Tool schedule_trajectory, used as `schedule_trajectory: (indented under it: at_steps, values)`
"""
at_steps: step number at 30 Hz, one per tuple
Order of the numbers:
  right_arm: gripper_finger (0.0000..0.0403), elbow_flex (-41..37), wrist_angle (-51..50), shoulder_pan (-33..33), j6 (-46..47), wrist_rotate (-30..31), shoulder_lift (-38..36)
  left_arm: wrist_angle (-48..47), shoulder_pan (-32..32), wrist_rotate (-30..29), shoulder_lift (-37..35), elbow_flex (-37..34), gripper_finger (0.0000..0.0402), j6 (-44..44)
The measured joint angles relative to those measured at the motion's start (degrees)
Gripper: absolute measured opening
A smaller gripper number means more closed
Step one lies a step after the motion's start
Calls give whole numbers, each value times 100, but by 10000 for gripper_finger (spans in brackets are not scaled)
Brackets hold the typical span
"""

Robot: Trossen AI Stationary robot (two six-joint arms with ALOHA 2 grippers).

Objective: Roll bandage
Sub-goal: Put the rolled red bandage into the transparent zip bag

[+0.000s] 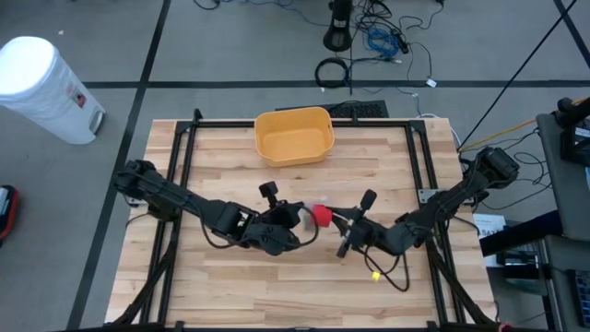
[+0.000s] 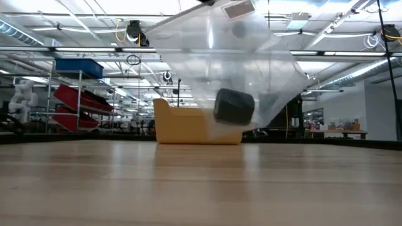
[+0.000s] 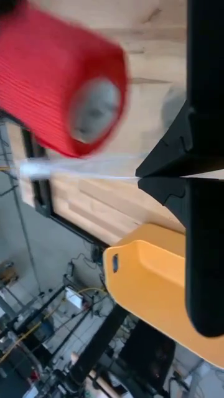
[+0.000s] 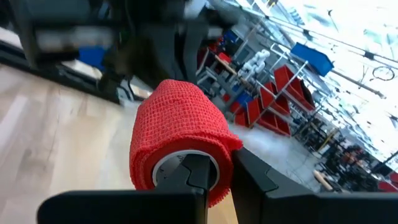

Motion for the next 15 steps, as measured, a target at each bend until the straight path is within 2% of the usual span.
schedule_trajectory:
  at_steps: [7, 12, 15]
  values:
    - [34, 145, 306, 215, -383, 22, -10, -53, 148, 171, 116, 0, 0, -73]
    - [34, 197, 301, 167, -514, 71, -10, 186, 172, 560, 162, -2, 0, -64]
    - [34, 197, 215, 80, -519, 313, -10, 259, 170, 592, 168, -2, 0, -26]
